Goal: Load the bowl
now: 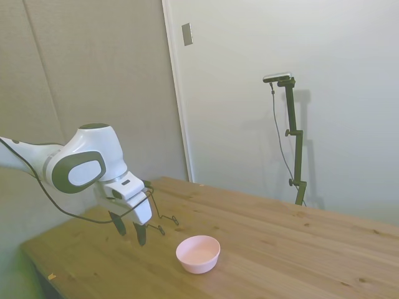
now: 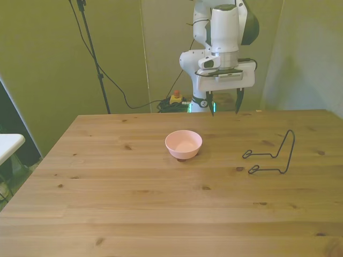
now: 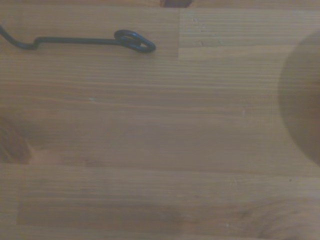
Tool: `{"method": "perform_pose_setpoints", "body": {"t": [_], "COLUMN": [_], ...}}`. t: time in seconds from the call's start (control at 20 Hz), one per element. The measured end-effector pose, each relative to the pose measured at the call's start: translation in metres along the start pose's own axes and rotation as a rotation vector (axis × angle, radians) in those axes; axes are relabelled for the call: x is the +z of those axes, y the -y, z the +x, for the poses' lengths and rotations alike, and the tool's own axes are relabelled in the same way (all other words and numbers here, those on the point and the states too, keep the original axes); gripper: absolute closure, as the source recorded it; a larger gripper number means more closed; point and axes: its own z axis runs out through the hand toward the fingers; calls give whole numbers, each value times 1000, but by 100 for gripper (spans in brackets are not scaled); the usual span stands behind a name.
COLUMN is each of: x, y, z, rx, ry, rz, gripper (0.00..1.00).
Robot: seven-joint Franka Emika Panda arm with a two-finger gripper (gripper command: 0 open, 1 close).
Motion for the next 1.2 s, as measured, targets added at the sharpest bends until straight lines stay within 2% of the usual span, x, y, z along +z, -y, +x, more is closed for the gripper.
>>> {"method": "perform_pose_setpoints", "body": {"t": [0.2,0.65,1.2], "x": [-1,-10,46], "y": [-1,-10,0], "z": [4,49,104], "rx": [10,67,174], "ry": [-17,-91,-179], "rz": [-23,-41,-2], "gripper": [0,0,0]}}
